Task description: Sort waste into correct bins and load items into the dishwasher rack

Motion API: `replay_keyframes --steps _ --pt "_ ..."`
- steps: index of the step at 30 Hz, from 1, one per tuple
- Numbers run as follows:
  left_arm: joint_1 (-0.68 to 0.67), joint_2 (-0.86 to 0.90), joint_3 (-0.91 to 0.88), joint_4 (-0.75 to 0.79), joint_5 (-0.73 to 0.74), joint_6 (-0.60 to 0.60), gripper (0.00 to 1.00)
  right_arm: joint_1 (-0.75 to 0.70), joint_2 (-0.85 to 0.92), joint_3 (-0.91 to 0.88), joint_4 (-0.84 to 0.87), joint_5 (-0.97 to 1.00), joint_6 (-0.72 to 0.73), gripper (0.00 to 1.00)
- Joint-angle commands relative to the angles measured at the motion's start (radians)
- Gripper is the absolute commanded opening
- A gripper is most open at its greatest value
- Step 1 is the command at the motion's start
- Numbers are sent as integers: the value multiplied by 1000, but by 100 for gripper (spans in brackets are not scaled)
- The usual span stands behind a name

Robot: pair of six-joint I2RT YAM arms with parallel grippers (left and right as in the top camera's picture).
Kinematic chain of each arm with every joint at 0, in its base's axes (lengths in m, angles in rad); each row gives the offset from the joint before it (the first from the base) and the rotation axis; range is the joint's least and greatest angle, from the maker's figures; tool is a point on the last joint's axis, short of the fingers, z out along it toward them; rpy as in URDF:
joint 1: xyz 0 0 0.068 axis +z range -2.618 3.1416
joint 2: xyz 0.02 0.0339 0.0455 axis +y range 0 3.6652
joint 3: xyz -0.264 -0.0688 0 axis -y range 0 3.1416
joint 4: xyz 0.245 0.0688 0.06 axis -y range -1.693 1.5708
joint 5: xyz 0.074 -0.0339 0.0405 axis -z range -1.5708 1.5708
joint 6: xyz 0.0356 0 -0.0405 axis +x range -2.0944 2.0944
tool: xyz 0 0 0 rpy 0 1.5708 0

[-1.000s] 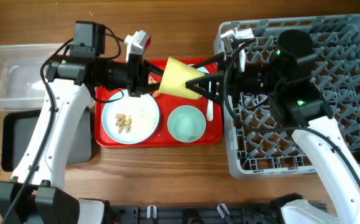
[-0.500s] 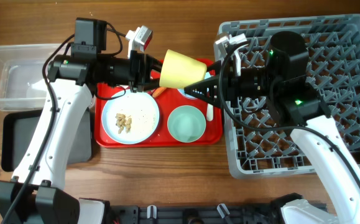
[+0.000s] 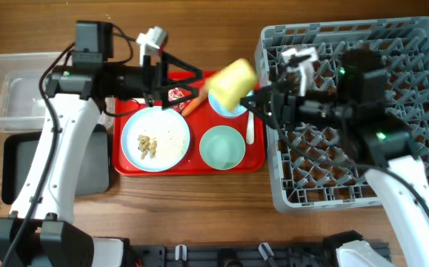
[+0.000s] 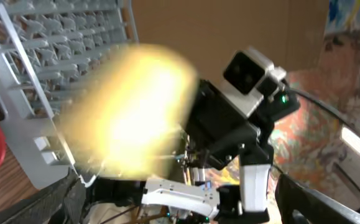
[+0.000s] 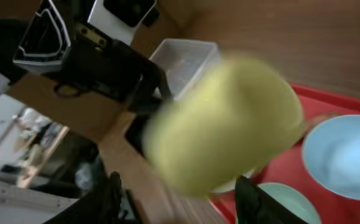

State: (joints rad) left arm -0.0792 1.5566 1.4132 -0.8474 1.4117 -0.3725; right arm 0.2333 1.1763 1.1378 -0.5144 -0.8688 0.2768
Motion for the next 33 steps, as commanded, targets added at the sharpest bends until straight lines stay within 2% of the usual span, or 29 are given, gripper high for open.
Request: replay_keyframes --steps 1,7,12,13,14,15,17,19,20,24,26,27,30,33 --pt "3 -3 6 48 16 -2 95 -1 -71 6 -21 100 -68 60" --pt "-27 -3 6 71 4 -2 88 -2 -81 6 -48 128 -66 60" --pt "-27 -3 6 64 -140 -2 77 -2 -81 6 -96 129 -67 64" --pt "-26 -3 6 43 -219 -2 74 -2 -81 6 -122 129 -76 64" --pt "-26 -6 6 -7 -375 -2 71 -2 -81 6 -144 130 -93 64" --pt "-26 -10 6 -39 -506 -2 71 -2 -81 6 -158 137 -93 64" --pt "-30 -10 6 -81 -857 -2 71 -2 -80 6 -175 141 -93 65" --pt "-54 0 6 -109 -1117 -2 71 -2 -80 6 -188 157 -93 65" --pt "-69 9 6 -118 -1184 -3 71 -2 -80 6 -194 167 -93 65" --pt "-137 60 6 -123 -1250 -17 68 -2 -80 6 -213 181 -93 65" --pt "-174 103 6 -109 -1401 -60 69 -2 -80 6 -214 181 -91 66" --pt "-188 129 6 -86 -1400 -58 69 -2 -80 6 -214 181 -91 66" --pt "-245 246 6 -53 -1378 -58 61 -2 -80 6 -230 181 -92 69" --pt "-288 322 6 -43 -1365 -58 48 -2 -80 6 -232 182 -91 69"
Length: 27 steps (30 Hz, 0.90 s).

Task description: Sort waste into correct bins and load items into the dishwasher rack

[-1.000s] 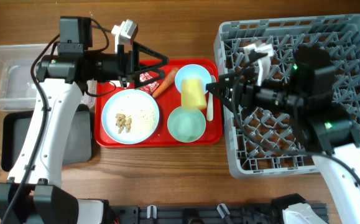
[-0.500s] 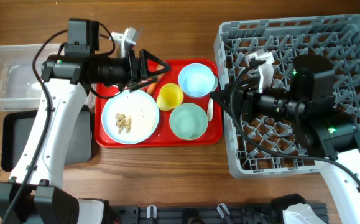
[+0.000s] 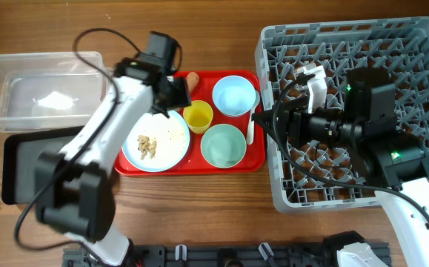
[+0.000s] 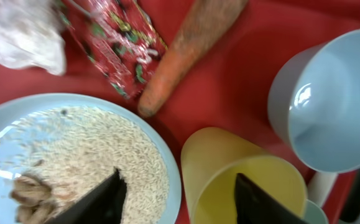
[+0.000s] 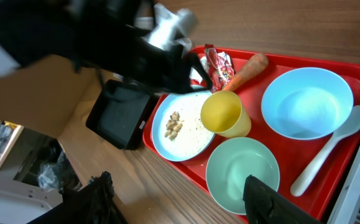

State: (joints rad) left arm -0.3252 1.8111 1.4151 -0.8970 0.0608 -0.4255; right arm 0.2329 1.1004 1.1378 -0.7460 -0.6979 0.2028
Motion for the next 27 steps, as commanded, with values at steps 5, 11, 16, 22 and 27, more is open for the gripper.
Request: replay_keyframes --steps 5,11,16,22,27 --pt "-56 79 5 5 5 -5 10 -1 -5 6 -15 10 -17 70" --pt "114 -52 152 -204 180 -1 4 -1 -3 6 -13 10 2 70" --pt "287 -136 167 -193 943 136 4 0 61 6 42 -6 36 75" --pt "281 -136 167 -200 1313 161 4 0 209 6 381 -377 63 87" --pt "208 -136 167 -200 1356 160 4 3 264 6 630 -428 220 97"
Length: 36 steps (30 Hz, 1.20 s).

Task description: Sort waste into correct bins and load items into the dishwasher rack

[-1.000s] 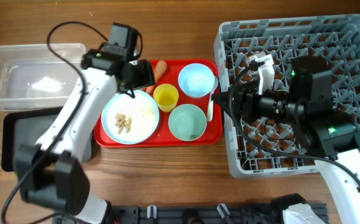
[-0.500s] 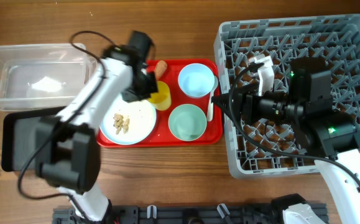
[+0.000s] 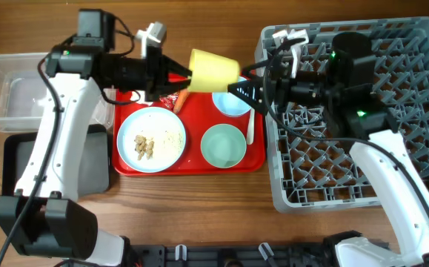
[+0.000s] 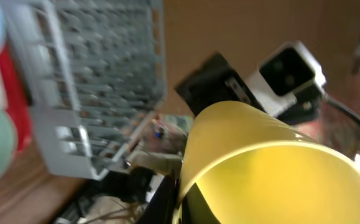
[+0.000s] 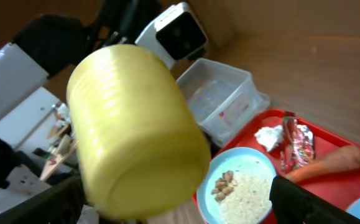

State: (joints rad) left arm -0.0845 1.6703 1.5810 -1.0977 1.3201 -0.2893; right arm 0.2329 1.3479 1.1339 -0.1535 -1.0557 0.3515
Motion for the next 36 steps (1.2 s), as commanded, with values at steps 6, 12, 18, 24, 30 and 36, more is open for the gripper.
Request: replay_keyframes --steps 6,12,18,24,30,36 --pt "-84 5 1 22 92 24 4 65 16 10 119 -121 76 68" --pt "-88 5 1 23 93 24 32 65 3 10 114 -124 69 56" --pt "-88 5 1 29 93 24 4 47 -21 10 82 -94 51 73" --pt "-88 -19 1 36 123 25 4 47 -24 10 -150 -27 -131 84" --pt "-87 -98 1 77 88 24 4 -40 -66 10 -111 -204 -160 90" --pt "-122 -113 1 76 57 24 4 -64 -67 10 111 -286 30 92"
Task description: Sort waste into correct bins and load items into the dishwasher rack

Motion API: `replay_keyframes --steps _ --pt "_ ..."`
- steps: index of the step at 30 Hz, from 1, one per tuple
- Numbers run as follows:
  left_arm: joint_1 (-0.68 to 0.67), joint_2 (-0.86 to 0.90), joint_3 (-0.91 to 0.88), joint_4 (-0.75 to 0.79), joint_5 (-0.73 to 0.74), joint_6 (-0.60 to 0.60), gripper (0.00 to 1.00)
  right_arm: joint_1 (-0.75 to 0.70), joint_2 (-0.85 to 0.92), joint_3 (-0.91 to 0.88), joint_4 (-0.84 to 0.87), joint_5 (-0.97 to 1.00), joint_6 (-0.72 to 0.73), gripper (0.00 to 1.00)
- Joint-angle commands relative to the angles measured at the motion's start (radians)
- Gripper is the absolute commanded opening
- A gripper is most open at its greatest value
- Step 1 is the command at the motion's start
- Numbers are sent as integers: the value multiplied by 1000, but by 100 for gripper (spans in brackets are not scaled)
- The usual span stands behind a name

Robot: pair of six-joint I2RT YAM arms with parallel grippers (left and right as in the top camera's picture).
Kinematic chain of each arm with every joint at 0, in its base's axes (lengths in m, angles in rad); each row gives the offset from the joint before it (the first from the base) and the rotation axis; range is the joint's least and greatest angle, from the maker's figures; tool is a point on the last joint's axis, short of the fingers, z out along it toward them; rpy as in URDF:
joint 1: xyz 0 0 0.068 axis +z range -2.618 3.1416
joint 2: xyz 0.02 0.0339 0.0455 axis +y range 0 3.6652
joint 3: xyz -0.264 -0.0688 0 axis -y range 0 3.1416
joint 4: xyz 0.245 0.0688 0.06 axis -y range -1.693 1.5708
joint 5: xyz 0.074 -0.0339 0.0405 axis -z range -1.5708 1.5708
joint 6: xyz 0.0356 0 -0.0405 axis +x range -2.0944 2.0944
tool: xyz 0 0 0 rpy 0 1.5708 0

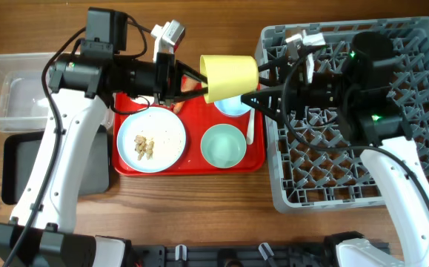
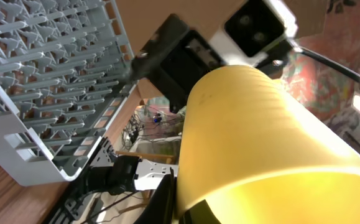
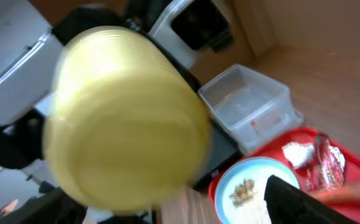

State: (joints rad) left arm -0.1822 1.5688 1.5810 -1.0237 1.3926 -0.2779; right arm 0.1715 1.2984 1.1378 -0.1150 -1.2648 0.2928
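Note:
A yellow cup hangs on its side above the red tray. My left gripper is shut on its rim, one finger pinching the wall from outside. The cup's base points at my right gripper, which stands open just right of it, fingers spread wide; in the right wrist view the cup fills the left half, blurred. On the tray sit a plate with rice and scraps, a green bowl, a blue bowl partly under the cup, and a white spoon.
The grey dishwasher rack takes up the right side. A clear plastic bin stands at far left with a black bin in front of it. A carrot and a red wrapper on the tray's back are mostly hidden behind my left arm.
The left gripper has carried the cup a little to the right and lower, closer to the right gripper. The cup's base now faces the right wrist camera squarely.
First the yellow cup was in the air between both grippers, blurred. Then it stood upright on the tray with my open left gripper over it and the right gripper back by the rack. Then the left gripper held it aloft by the rim, as now.

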Motion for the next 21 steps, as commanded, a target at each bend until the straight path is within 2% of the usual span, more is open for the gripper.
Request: replay_keyframes --steps 1,3,4,7,10,13,14,16,21 --pt "-30 -11 1 2 -21 12 4 -1 -18 6 137 -112 130 92" --pt "-45 -11 1 2 -26 11 4 -1 -18 6 245 -136 201 90" --pt "-48 -11 1 2 -37 9 4 -1 -18 6 273 -144 216 83" --pt "-48 -11 1 2 -37 9 4 -1 -14 6 272 -160 235 71" --pt "-48 -11 1 3 -49 9 4 -1 -15 6 272 -183 234 69" --pt "-48 -11 1 5 -60 9 4 -1 -15 6 272 -212 233 59" --pt "-48 -11 1 11 -60 8 4 -1 -15 6 272 -215 234 58" --pt "-48 -11 1 26 -60 1 4 8 -15 6 272 -238 234 69" --pt "-48 -11 1 38 -60 0 4 58 -15 6 272 -218 230 70"
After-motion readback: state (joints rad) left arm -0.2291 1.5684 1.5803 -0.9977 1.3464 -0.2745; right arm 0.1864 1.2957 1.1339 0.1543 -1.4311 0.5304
